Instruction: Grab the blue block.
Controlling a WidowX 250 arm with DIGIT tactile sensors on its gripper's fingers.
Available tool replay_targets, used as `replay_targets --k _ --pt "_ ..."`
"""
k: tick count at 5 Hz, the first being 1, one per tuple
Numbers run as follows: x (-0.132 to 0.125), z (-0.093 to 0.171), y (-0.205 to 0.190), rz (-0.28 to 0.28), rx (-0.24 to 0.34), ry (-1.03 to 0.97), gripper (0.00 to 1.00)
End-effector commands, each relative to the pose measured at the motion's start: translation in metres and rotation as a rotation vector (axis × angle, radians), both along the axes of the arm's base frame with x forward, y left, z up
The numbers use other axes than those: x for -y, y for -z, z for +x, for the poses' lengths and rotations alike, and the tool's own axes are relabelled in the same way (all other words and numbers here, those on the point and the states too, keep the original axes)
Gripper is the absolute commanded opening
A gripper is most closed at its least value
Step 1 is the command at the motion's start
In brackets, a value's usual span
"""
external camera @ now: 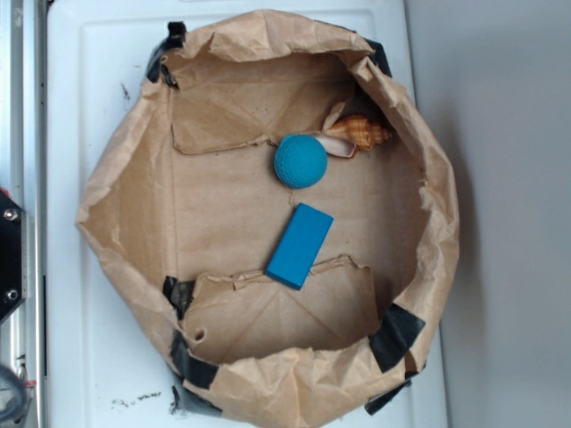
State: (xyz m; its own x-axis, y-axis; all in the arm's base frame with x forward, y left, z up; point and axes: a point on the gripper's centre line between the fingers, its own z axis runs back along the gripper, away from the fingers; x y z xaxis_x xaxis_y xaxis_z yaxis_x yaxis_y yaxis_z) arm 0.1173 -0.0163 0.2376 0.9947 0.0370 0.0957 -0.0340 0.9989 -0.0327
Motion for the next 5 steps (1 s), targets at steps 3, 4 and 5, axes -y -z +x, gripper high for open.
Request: replay_targets --k 3,4,5 --pt "0.012 0.071 0.015 -0.064 0.012 -0.448 1.00" --pt "0.009 0.094 0.036 -0.027 -0.030 -0.625 1.00" --pt "0.009 0.094 0.036 -0.027 -0.030 -0.625 1.00"
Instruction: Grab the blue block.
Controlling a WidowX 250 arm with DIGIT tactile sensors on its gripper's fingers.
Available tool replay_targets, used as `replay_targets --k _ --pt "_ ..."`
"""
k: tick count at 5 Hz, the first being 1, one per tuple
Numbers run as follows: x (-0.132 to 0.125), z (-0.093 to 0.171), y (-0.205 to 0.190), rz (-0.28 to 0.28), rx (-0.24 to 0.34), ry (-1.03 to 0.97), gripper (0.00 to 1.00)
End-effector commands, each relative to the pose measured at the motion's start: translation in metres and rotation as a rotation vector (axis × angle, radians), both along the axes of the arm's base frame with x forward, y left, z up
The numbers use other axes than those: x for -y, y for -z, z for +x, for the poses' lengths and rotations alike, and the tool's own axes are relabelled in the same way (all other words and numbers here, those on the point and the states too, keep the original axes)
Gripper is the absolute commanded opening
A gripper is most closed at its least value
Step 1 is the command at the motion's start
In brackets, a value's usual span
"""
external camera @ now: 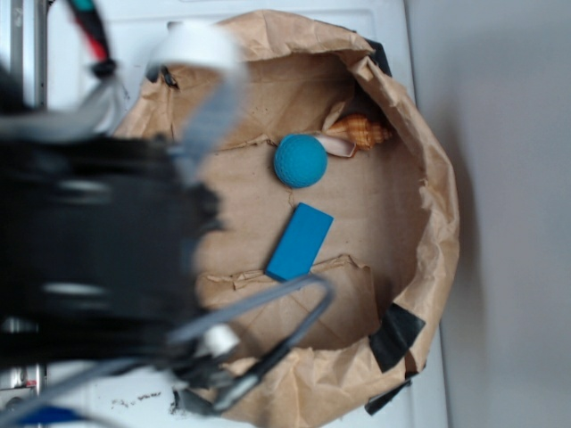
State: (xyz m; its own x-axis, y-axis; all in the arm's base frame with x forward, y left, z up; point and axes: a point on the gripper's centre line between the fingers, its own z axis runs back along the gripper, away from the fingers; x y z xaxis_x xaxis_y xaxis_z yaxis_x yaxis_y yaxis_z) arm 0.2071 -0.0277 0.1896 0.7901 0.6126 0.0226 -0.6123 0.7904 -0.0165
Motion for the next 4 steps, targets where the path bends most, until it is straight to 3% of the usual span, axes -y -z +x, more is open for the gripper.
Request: replay_targets --k 1,2,3,4 --pt "-0.003 0.004 -0.012 -0.002 0.048 -0.003 1.00" --pt "-0.003 0.004 -0.012 -0.002 0.048 -0.003 1.00" --pt "-0.011 0.013 0.021 -0.008 0.025 -0.041 1.00" --pt "-0.026 0.029 0.050 0.022 0.038 -0.082 1.00"
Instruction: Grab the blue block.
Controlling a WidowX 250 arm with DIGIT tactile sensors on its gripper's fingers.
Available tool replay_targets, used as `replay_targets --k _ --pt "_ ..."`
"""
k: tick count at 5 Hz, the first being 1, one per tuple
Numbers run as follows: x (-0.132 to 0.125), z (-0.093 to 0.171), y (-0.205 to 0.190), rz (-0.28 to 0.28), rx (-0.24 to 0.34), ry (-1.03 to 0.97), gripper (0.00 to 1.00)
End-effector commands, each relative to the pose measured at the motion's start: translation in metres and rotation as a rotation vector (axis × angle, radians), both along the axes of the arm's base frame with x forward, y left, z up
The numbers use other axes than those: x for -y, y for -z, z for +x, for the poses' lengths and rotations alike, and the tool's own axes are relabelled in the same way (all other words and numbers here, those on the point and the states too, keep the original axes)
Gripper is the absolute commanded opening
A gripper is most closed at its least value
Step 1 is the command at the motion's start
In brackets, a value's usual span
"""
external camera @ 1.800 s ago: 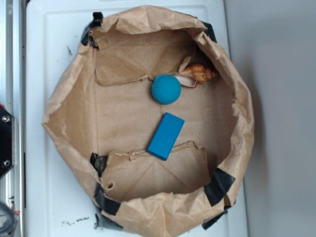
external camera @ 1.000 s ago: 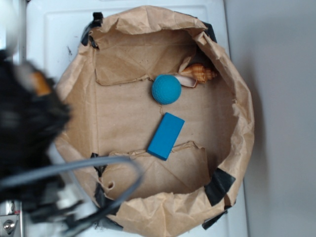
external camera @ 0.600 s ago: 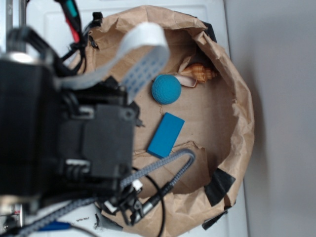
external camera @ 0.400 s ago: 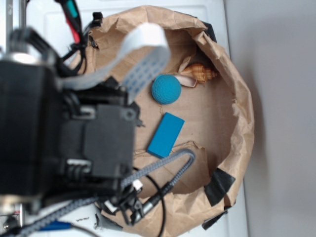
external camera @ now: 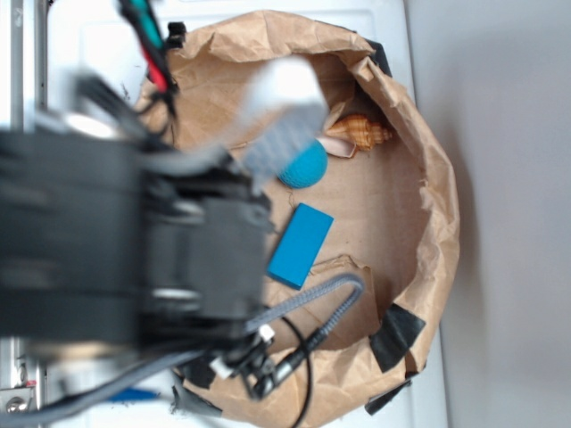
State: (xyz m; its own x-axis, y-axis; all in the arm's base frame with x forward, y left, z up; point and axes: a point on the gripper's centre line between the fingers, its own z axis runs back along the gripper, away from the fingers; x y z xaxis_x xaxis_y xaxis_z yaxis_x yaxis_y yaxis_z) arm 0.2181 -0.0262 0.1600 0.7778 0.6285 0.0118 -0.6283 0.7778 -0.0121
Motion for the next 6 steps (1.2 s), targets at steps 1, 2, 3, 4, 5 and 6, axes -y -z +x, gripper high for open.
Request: replay_targets --k 1,2,3,4,5,6 --pt "-0.037 0.023 0.043 0.010 0.047 -0.107 1.00" --pt "-0.048 0.035 0.067 -0.016 0.035 -0.122 1.00" --pt "-0.039 0.054 0.091 -0.035 0.030 -0.072 1.00" --pt "-0.026 0.062 0.110 -0.058 0.005 -0.038 1.00" --pt "-0.015 0.060 0.124 -0.086 -0.029 -0.053 1.00" --pt "0.001 0.059 0.137 -0.012 -0.048 -0.056 1.00"
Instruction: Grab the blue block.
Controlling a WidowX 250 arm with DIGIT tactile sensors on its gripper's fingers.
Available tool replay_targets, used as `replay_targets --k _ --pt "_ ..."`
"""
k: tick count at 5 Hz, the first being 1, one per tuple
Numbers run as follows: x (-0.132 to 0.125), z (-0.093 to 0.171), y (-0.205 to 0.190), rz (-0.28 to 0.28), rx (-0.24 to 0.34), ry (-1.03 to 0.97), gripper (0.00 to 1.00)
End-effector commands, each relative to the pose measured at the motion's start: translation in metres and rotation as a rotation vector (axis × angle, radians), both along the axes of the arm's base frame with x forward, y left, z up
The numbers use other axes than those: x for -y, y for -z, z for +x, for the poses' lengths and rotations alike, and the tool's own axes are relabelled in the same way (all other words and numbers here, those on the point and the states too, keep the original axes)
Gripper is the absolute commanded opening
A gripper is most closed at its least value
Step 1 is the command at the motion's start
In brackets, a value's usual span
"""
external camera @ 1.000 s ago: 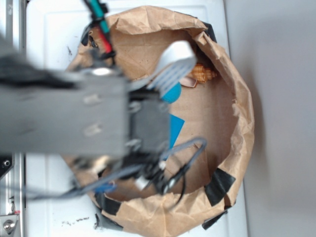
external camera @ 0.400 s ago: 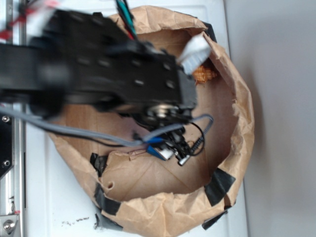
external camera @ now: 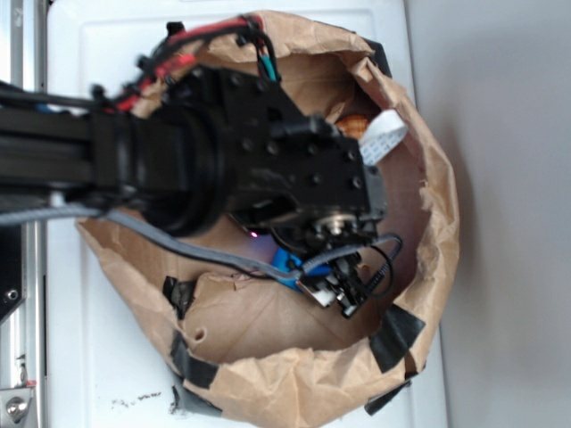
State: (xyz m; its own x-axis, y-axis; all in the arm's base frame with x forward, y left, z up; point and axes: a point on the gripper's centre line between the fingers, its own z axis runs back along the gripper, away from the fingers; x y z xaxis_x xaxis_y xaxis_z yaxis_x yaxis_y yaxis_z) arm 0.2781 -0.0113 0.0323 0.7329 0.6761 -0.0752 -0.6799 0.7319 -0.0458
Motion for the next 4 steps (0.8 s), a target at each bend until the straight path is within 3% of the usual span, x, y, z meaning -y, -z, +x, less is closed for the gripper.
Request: replay_targets --k 1,2,4 --pt "0.019 0.000 0.016 0.101 -0.013 0.015 0.95" --pt "0.016 0.003 0.014 0.091 -0.015 0.016 0.00" --pt "0.006 -0.005 -0.031 0.030 0.055 0.040 0.00"
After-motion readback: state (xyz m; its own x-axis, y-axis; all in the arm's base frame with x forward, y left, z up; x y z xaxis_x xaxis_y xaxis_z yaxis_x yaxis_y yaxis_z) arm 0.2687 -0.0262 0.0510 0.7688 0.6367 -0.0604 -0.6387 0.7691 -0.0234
